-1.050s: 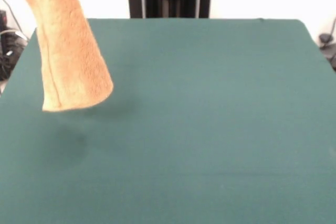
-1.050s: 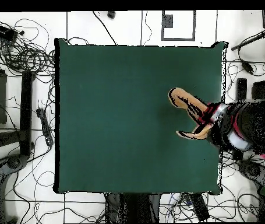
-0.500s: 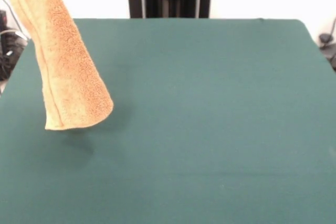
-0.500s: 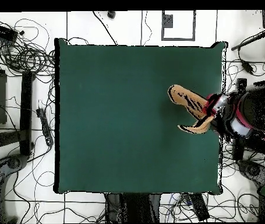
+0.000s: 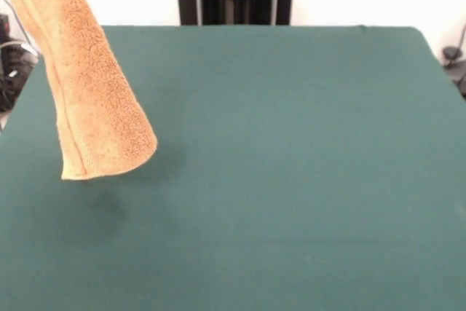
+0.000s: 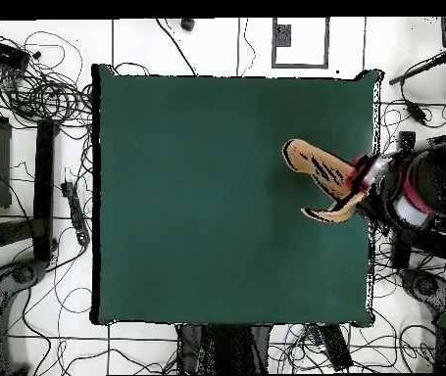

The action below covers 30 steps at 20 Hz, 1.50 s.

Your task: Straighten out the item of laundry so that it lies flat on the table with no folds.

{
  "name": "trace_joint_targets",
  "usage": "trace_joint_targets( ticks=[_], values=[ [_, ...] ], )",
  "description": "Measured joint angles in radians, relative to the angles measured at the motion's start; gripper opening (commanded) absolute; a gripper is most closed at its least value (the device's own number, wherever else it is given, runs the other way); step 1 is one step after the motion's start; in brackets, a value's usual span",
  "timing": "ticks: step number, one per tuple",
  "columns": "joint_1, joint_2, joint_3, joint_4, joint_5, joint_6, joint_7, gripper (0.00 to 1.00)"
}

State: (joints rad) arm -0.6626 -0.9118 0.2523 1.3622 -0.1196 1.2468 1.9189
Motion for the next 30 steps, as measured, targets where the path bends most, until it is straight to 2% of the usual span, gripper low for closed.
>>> trace_joint_targets(
  ticks=[9, 23, 30],
  values=[
    [-0.008, -0.029, 0.0, 0.002, 0.003, 0.006, 0.0, 0.0],
    [-0.067, -0.276, 0.0, 0.18, 0.067, 0.006, 0.0, 0.0],
    [-0.073, -0.312, 0.0, 0.208, 0.066, 0.006, 0.0, 0.0]
  ],
)
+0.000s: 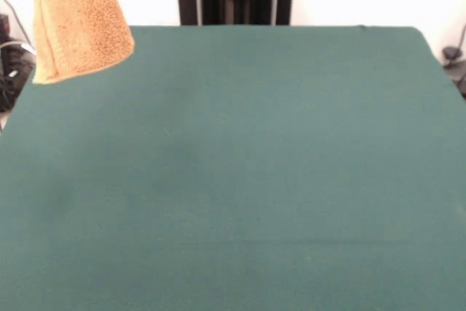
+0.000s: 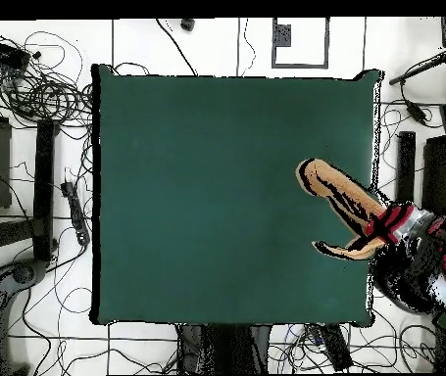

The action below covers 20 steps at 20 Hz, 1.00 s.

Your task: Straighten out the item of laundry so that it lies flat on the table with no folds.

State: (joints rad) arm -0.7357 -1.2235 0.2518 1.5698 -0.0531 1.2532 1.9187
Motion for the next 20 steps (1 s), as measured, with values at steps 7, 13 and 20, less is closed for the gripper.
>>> trace_joint_targets(
  ticks=[7, 13, 20],
  values=[
    [-0.014, -0.013, 0.0, 0.026, -0.003, 0.0, -0.004, 0.0],
    [-0.086, -0.016, 0.0, 0.044, -0.02, 0.0, -0.051, 0.0],
    [-0.173, -0.012, 0.0, 0.057, -0.053, -0.006, -0.15, 0.0]
  ],
)
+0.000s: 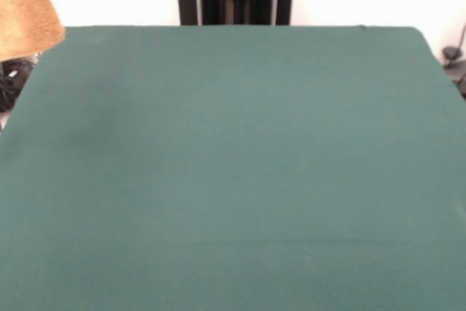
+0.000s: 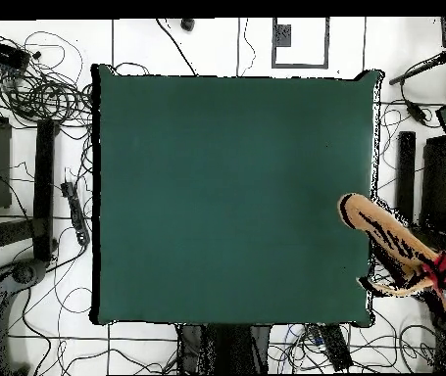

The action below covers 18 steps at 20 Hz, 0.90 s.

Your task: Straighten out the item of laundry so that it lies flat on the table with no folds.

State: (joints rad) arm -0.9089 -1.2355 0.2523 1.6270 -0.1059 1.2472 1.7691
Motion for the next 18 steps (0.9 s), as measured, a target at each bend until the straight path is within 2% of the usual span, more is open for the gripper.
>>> trace_joint_targets(
  ticks=[8, 18],
  values=[
    [-0.044, 0.0, 0.0, 0.015, -0.012, -0.028, -0.081, 0.0],
    [-0.023, -0.002, 0.001, 0.046, -0.005, -0.06, -0.091, 0.0]
  ],
)
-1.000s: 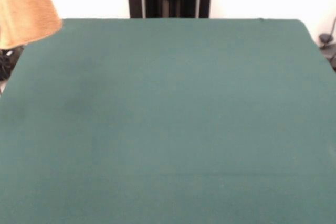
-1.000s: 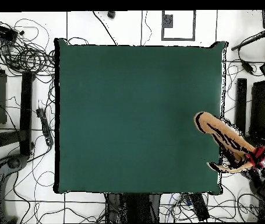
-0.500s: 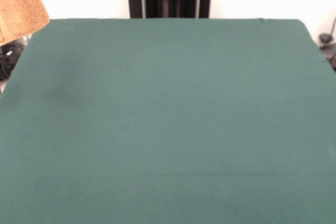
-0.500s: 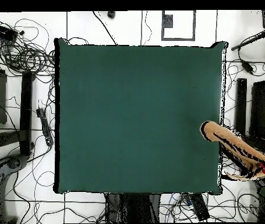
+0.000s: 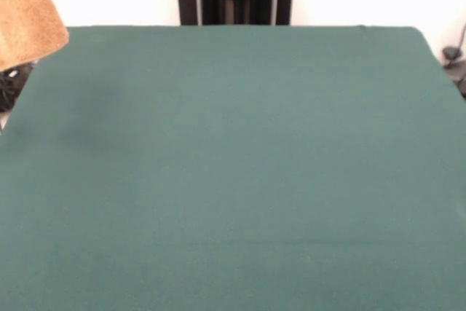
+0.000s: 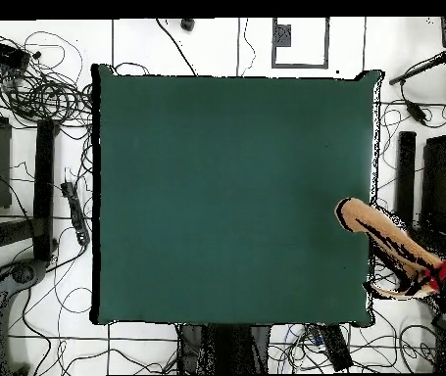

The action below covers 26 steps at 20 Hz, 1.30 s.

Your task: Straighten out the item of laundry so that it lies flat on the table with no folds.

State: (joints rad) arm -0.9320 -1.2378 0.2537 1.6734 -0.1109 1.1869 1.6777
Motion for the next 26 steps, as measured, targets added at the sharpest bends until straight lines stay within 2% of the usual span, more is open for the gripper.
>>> trace_joint_targets(
  ticks=[12, 15, 21, 26],
  values=[
    [0.192, -0.004, 0.0, 0.077, 0.043, -0.033, 0.0, 0.0],
    [0.268, -0.004, -0.002, 0.106, 0.043, -0.081, 0.0, 0.0],
    [0.354, -0.005, -0.008, 0.162, 0.043, -0.175, 0.0, 0.0],
    [0.388, -0.006, -0.016, 0.199, 0.045, -0.215, 0.0, 0.0]
  ],
)
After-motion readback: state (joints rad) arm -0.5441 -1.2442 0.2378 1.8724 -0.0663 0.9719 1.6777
